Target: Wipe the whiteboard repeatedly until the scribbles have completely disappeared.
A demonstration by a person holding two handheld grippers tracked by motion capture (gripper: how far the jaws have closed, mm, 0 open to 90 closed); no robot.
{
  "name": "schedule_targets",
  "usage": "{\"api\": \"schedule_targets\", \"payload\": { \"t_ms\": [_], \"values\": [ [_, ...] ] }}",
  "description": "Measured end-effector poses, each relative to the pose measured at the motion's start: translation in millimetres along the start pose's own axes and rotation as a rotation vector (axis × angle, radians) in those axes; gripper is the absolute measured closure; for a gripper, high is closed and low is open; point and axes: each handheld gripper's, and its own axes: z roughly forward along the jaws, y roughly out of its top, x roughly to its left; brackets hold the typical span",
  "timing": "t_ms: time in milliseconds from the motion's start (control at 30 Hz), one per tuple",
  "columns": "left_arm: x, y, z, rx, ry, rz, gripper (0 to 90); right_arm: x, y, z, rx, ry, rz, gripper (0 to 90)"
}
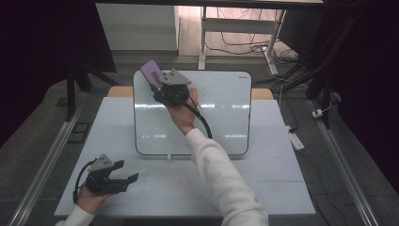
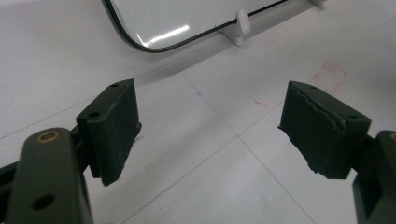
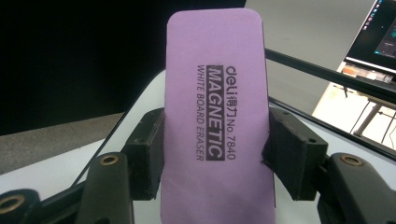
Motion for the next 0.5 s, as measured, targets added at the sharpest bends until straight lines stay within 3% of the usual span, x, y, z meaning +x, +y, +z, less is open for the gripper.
{"api": "schedule_targets", "payload": {
  "t_ms": [133,300,367,400,500],
  "values": [
    [0.0,-0.1,-0.3,-0.003,0.003,-0.002,20.4,-18.3,-3.8,-15.3,0.009,-0.066,0.015,40.6],
    [-0.7,0.3,0.1,-0.003,0.001,-0.001,20.4,-57.8,-5.5,-42.3,-0.006,-0.191,0.092,40.6],
    [-1.0,0.6,0.4,-0.002,0.002,0.0,20.4,-68.2,-5.8,-47.7,-0.01,-0.21,0.119,40.6],
    [-1.1,0.7,0.5,-0.001,0.002,0.0,20.3,-69.3,-5.7,-47.5,-0.015,-0.207,0.13,40.5],
    [-0.7,0.7,0.1,-0.003,0.002,-0.001,20.3,-58.5,-4.0,-38.3,-0.024,-0.193,0.102,40.6]
  ]
}}
